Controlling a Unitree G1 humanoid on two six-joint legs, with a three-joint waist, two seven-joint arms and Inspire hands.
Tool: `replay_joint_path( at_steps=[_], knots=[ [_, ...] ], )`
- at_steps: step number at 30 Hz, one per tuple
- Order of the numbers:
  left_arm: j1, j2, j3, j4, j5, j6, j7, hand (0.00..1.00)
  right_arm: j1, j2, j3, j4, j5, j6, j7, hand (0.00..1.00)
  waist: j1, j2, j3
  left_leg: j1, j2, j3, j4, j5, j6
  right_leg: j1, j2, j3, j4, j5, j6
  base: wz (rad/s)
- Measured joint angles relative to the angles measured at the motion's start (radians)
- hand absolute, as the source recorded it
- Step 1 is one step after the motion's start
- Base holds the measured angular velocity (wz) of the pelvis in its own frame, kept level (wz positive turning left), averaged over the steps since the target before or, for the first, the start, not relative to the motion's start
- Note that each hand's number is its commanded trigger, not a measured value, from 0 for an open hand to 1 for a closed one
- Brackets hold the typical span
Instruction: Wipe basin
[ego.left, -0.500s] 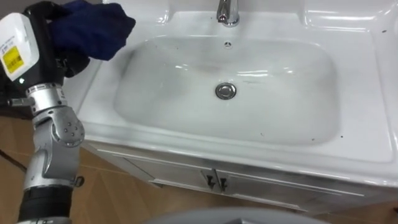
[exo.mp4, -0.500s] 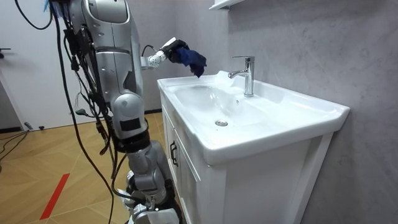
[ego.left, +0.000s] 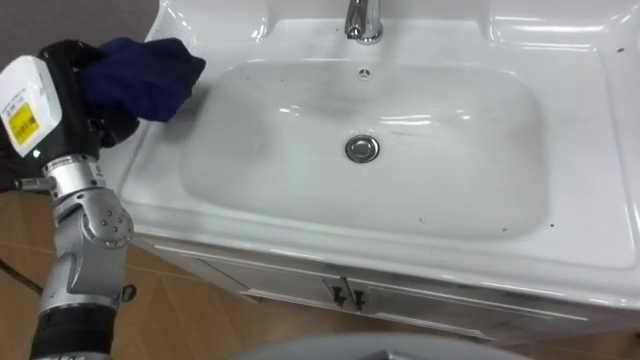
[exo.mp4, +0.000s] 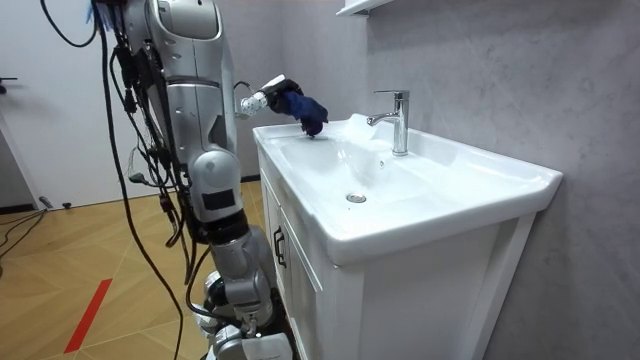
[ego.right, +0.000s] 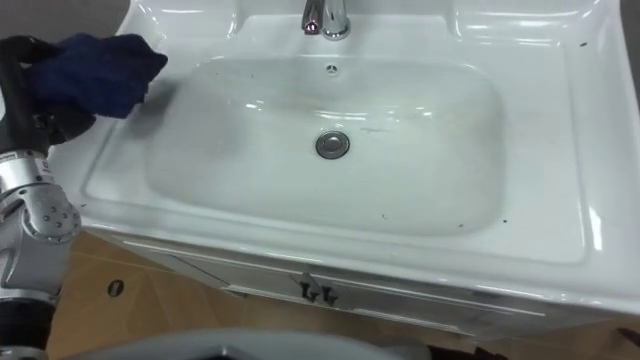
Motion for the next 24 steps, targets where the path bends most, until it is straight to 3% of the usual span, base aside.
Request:
replay_joint_path(
  at_steps=[7, 11, 13, 14, 24],
  knots=[
    [0.029, -0.003, 0.0, 0.033, 0.0, 0.008, -0.001, 1.0, -0.001, 0.003, -0.002, 0.003, 0.005, 0.004, 0.031, 0.0, 0.0, -0.013, -0.0021, 0.001, -0.003, 0.001, -0.01, 0.0, 0.0, 0.004, -0.002, -0.003, -0.014, 0.0, 0.0, 0.0],
    [0.065, -0.007, -0.001, 0.033, -0.002, 0.035, -0.003, 0.99, -0.001, 0.004, 0.0, 0.006, 0.04, 0.005, 0.042, 0.0, 0.0, -0.015, -0.0035, 0.011, -0.005, 0.001, -0.015, 0.0, 0.0, 0.012, -0.003, -0.001, -0.015, 0.0, 0.001, 0.0],
    [0.075, -0.009, -0.001, 0.033, -0.002, 0.043, -0.003, 0.25, -0.002, 0.004, 0.0, 0.005, 0.04, 0.005, 0.042, 0.0, 0.0, -0.015, -0.0047, 0.016, -0.006, 0.001, -0.014, -0.001, 0.001, 0.018, -0.005, -0.002, -0.017, -0.001, 0.003, 0.0],
    [0.075, -0.009, -0.001, 0.033, -0.002, 0.047, -0.003, 0.0, -0.001, 0.004, 0.0, 0.005, 0.04, 0.006, 0.042, 0.0, 0.001, -0.013, -0.0046, 0.015, -0.007, 0.001, -0.014, -0.001, 0.001, 0.017, -0.005, -0.003, -0.017, -0.001, 0.003, 0.0],
    [0.076, -0.01, -0.001, 0.033, -0.002, 0.064, -0.003, 0.0, 0.007, 0.004, 0.0, 0.006, 0.037, 0.007, 0.042, 0.0, -0.002, -0.003, -0.0096, 0.018, -0.007, 0.001, -0.014, -0.001, 0.001, 0.019, -0.006, -0.004, -0.015, -0.002, 0.004, 0.0]
  ],
)
